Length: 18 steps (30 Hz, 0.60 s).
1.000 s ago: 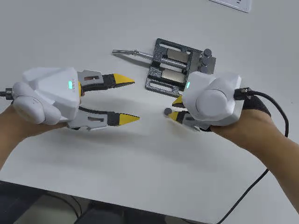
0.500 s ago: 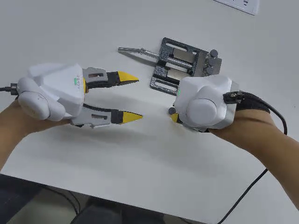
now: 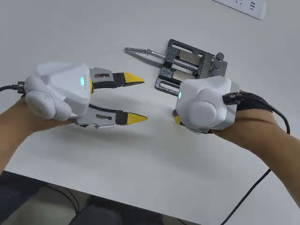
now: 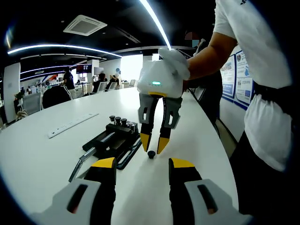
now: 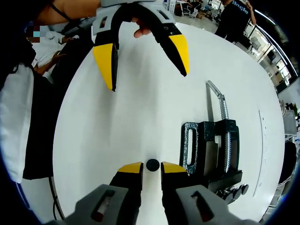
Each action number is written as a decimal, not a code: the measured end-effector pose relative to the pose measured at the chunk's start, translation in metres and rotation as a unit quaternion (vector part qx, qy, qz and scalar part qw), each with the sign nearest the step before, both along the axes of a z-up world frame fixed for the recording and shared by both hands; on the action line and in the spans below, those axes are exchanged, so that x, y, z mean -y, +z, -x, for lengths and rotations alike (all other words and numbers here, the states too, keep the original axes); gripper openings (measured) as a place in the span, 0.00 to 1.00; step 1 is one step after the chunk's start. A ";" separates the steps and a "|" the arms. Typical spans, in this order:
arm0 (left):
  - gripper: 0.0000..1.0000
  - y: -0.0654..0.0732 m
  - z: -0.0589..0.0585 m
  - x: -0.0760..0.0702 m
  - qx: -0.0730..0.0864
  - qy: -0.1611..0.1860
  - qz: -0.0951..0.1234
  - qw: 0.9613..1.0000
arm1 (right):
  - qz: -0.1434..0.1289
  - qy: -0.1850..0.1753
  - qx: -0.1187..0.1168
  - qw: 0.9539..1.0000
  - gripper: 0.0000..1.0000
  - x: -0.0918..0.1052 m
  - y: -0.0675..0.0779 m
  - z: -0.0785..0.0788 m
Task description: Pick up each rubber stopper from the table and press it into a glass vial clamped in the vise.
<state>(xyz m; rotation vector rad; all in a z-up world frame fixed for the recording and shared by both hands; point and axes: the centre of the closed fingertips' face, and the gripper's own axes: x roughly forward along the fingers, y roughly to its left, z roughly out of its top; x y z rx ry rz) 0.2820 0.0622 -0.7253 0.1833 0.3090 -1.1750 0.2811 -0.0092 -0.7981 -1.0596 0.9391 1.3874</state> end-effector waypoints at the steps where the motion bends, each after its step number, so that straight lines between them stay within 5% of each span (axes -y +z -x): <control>1: 0.43 0.000 0.000 0.000 0.000 0.000 0.000 1.000 | 0.002 0.001 0.000 1.000 0.15 0.001 -0.001 0.000; 18: 0.43 0.001 0.000 0.002 0.000 0.000 0.000 1.000 | 0.008 0.009 0.002 1.000 0.14 0.001 -0.003 -0.003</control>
